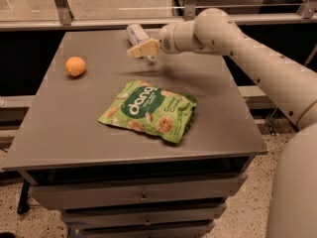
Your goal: Pick blue plastic bottle
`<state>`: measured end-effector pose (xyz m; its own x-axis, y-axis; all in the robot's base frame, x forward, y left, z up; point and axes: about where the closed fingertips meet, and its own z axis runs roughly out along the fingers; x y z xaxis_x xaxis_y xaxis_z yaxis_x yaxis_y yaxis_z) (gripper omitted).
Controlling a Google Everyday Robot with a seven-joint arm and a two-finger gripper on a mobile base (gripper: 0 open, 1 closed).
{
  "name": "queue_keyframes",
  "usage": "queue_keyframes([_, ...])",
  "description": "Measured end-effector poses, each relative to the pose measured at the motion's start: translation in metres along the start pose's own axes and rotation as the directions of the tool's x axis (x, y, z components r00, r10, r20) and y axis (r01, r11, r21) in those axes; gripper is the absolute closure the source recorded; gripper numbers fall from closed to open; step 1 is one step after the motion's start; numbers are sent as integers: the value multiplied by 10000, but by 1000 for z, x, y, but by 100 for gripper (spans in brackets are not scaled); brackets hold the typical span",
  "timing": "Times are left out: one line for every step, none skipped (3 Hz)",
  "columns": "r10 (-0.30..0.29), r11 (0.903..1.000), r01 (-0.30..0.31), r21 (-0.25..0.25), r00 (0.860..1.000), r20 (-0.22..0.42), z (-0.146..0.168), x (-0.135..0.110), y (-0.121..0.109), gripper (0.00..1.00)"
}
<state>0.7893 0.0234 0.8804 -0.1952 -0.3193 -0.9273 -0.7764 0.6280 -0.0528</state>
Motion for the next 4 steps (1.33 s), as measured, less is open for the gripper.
queue_keyframes([-375,9992,376,159,9993,-87,31,-5,-12,0])
queue_keyframes([-895,9950,912,401,9951,-431,57,-3,-26,0])
queue_keyframes([-1144,9911,1200,576,9891,-923,70,6,-38,19])
queue_keyframes([-1310,9878,1393,696,9851,-1117,71,8,-45,41])
